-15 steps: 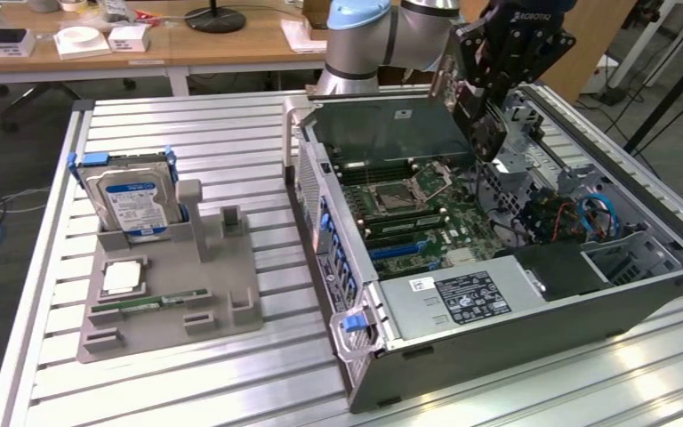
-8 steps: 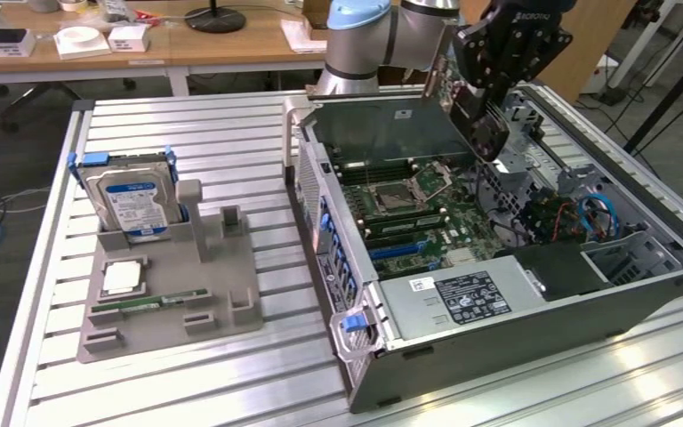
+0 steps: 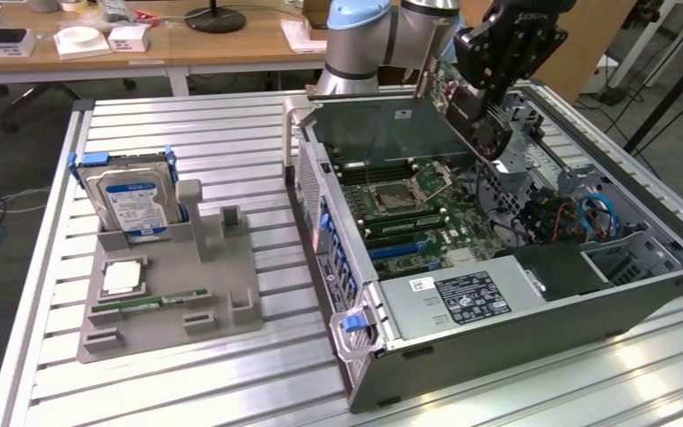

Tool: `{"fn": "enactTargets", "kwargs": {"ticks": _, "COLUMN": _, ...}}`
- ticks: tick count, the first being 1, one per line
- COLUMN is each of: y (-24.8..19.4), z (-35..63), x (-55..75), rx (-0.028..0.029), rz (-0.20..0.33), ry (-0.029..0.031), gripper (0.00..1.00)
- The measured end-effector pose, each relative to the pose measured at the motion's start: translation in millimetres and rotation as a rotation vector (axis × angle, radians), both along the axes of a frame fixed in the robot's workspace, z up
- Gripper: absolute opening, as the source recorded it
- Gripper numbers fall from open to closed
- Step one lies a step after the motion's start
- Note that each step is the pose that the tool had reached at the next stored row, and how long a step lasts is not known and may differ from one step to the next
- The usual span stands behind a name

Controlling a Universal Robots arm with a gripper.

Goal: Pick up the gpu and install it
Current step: 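Insert the gpu into the slot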

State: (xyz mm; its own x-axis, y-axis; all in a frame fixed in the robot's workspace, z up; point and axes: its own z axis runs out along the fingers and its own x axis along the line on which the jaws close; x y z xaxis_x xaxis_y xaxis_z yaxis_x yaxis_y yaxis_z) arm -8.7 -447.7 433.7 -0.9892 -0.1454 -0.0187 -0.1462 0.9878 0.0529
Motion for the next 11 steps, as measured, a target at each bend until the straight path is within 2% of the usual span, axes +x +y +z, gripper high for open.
{"fn": "enactTargets", "kwargs": {"ticks": 11, "y": 0.0, "z": 0.0, "x": 0.0, "rx": -0.0001, "rz": 0.182, "ry": 0.0, "gripper": 0.26}}
